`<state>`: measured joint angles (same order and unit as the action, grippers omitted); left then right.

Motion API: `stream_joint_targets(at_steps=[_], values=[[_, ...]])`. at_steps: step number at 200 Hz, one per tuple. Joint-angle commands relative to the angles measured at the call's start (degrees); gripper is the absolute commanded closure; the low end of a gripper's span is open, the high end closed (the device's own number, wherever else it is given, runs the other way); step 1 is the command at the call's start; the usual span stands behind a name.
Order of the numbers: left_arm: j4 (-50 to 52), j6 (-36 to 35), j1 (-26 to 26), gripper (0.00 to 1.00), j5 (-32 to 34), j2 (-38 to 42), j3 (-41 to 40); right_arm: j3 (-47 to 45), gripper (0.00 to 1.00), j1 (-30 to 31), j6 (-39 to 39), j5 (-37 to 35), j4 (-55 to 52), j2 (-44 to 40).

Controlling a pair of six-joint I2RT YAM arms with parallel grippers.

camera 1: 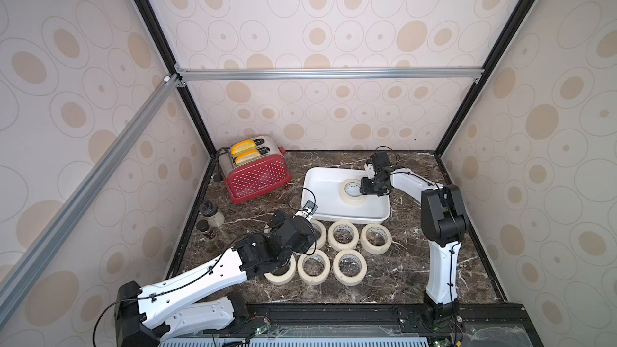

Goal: Take out the art tape in the storage box
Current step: Pick up the art tape from the storage box.

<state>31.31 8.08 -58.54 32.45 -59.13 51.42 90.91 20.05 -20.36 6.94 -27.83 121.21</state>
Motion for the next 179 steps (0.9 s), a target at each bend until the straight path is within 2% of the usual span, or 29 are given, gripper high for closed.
stream_joint_targets(at_steps=[1, 34, 86, 179], values=[[-0.64, 0.92, 0.10, 0.01, 0.36, 0.34, 0.17, -0.11, 0.61, -0.01, 0.76, 0.00, -0.88, -0.29], [-0.64, 0.95, 0.10, 0.01, 0.45, -0.09, 0.26, -1.57, 0.70, -0.01, 1.06, 0.33, -0.18, -1.81], [-0.77, 0.80, 0.10, 0.01, 0.62, -0.28, 0.35, -4.77, 0.78, -0.01, 1.31, 0.54, 1.57, -5.39], [-0.87, 0.89, 0.10, 0.01, 0.65, -0.64, 0.39, -11.26, 0.79, 0.24, 0.67, 1.77, 3.20, -14.45]])
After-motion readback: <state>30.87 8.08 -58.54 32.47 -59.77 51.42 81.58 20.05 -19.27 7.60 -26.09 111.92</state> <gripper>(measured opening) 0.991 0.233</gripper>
